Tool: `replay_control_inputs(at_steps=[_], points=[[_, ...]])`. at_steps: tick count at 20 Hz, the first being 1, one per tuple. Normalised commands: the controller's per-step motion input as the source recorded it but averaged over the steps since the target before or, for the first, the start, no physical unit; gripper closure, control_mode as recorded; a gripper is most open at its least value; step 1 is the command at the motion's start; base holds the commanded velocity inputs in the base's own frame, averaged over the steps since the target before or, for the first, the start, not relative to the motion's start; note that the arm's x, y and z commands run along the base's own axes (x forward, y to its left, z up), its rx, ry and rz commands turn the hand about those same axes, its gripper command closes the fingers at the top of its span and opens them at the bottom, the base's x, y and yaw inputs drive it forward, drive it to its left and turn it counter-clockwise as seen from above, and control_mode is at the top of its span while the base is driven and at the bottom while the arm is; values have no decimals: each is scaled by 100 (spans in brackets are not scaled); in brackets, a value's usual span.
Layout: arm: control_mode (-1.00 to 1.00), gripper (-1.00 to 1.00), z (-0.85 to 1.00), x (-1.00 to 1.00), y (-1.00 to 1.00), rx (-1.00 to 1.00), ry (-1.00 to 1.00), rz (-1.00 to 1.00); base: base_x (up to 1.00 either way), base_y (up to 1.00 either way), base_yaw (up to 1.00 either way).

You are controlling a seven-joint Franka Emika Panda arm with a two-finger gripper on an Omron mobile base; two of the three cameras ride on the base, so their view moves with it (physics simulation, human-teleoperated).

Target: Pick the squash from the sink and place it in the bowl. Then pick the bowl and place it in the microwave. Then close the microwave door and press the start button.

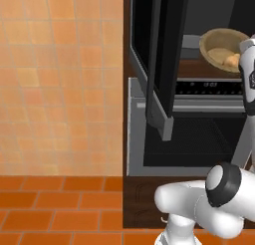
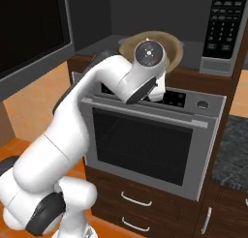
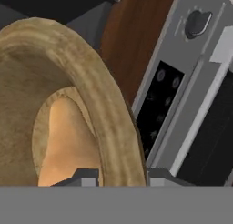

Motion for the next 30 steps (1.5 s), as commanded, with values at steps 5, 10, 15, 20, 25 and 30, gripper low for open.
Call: replay_control_inputs(at_steps=[5,10,15,20,25,30], points=[[-100,100,54,76,0,1,-1,13,0,0,0],[-100,100,14,73,0,1,0,8,0,0,0],[-100,100,8,64,1,0,0,2,0,0,0],[-100,100,6,83,0,1,0,1,0,0,0],[-100,100,0,66,0,1,0,0,0,0,0],[-100,100,0,30,12,0,0,0,0,0,0]])
